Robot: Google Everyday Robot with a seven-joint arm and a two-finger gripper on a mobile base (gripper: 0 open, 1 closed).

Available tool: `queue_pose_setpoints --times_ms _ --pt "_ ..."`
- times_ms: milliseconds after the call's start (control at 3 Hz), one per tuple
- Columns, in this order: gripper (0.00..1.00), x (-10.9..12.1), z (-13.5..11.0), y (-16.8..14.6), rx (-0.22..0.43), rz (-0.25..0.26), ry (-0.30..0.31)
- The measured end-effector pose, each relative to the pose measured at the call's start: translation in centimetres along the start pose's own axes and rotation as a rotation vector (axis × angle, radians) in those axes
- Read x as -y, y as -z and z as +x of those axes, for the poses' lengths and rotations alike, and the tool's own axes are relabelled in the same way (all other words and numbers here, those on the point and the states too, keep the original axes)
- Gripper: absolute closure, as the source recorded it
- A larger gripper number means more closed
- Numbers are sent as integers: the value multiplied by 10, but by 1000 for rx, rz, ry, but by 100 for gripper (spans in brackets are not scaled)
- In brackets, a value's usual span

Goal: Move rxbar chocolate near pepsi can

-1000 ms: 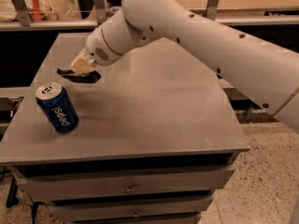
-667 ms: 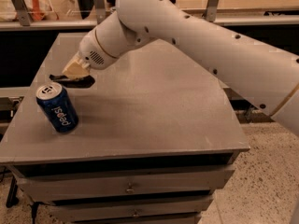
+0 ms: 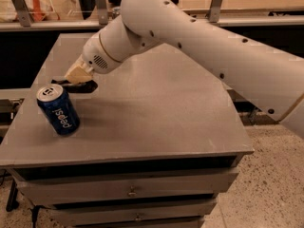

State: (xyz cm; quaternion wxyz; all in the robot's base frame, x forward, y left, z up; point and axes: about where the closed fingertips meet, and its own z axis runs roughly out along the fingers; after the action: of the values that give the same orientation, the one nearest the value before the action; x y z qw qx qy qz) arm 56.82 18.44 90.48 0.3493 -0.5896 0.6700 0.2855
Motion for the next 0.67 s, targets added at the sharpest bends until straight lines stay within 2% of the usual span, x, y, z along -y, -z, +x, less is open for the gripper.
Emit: queue_pose_setpoints --times_ms 333,667 --pt "12 8 4 14 6 38 -9" --pt "0 15 5 24 10 64 -13"
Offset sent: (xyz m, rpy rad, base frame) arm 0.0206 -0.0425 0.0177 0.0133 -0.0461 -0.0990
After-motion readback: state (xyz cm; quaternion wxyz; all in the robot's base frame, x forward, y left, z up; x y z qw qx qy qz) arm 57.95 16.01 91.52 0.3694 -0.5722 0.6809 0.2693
